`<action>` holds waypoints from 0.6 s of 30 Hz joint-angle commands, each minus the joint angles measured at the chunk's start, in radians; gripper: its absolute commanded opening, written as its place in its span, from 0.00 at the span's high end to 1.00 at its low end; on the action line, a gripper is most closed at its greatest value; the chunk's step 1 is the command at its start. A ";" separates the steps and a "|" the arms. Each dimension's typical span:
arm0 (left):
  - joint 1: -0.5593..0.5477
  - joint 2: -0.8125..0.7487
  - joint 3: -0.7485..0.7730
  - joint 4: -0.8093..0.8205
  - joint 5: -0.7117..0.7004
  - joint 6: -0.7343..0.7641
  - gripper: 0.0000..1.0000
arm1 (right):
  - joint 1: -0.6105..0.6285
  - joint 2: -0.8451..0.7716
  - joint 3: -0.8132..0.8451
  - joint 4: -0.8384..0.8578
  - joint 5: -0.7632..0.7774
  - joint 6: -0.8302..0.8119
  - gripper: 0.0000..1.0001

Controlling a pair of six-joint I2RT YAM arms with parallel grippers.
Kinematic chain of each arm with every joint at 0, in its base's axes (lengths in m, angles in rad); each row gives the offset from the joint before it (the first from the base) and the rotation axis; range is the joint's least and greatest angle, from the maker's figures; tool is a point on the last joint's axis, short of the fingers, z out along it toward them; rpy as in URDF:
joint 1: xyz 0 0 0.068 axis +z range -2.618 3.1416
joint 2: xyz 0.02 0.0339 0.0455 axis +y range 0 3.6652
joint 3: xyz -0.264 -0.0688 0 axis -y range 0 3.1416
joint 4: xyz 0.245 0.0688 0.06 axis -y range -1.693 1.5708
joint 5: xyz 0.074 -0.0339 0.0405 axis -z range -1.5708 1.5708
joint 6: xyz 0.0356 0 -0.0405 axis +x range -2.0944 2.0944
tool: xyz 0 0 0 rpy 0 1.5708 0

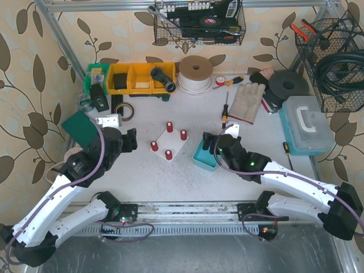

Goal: Install the large spring

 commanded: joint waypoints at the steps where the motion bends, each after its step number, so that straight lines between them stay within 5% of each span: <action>1: 0.015 0.022 -0.034 0.087 -0.298 0.077 0.19 | -0.032 -0.055 0.001 0.183 0.166 -0.265 0.00; 4: 0.036 0.020 -0.114 0.208 -0.396 0.228 0.17 | -0.049 -0.082 -0.084 0.467 0.276 -0.488 0.00; 7: 0.112 0.016 -0.224 0.382 -0.416 0.359 0.17 | -0.114 -0.021 -0.065 0.500 0.345 -0.650 0.00; 14: 0.425 0.113 -0.484 0.841 -0.208 0.504 0.16 | -0.282 0.086 -0.160 0.669 0.357 -0.803 0.00; 18: 0.492 0.243 -0.588 1.130 -0.192 0.567 0.16 | -0.357 0.109 -0.243 0.780 0.337 -0.882 0.00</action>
